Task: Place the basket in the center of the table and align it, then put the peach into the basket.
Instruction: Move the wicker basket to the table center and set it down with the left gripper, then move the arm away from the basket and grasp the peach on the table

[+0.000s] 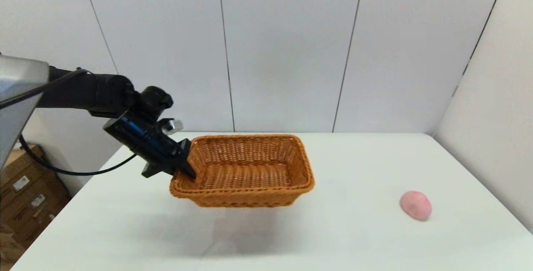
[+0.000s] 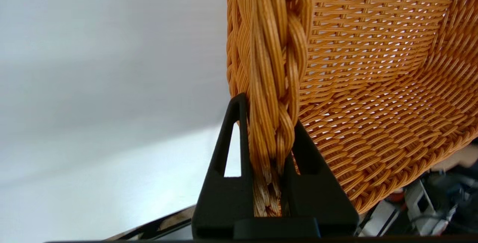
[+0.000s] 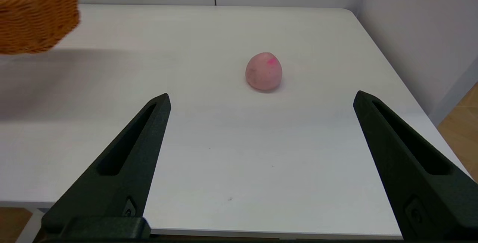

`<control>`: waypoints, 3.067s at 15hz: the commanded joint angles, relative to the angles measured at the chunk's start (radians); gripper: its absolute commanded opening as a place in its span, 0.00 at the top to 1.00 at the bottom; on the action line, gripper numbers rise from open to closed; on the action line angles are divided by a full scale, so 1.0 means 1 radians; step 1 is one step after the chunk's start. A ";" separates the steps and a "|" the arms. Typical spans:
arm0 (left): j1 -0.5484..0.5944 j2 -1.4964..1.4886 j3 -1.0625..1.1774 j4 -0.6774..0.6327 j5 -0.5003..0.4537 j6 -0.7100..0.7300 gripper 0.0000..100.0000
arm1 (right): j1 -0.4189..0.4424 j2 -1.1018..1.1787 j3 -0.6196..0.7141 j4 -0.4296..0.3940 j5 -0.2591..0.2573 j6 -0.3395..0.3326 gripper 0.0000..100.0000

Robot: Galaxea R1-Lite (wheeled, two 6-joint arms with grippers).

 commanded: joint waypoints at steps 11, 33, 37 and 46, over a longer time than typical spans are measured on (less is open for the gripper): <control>-0.216 0.208 -0.087 -0.033 0.065 -0.109 1.00 | 0.000 0.000 0.000 0.001 0.000 0.000 0.00; -0.306 0.174 -0.078 -0.036 0.191 -0.172 0.00 | 0.002 0.000 0.000 0.004 -0.002 0.001 0.00; -0.300 0.128 -0.084 -0.036 0.206 -0.168 0.00 | 0.000 0.000 0.000 0.006 -0.003 0.001 0.00; -0.082 -0.393 -0.041 0.128 0.326 -0.049 0.00 | 0.000 0.000 0.000 0.001 -0.006 0.006 0.00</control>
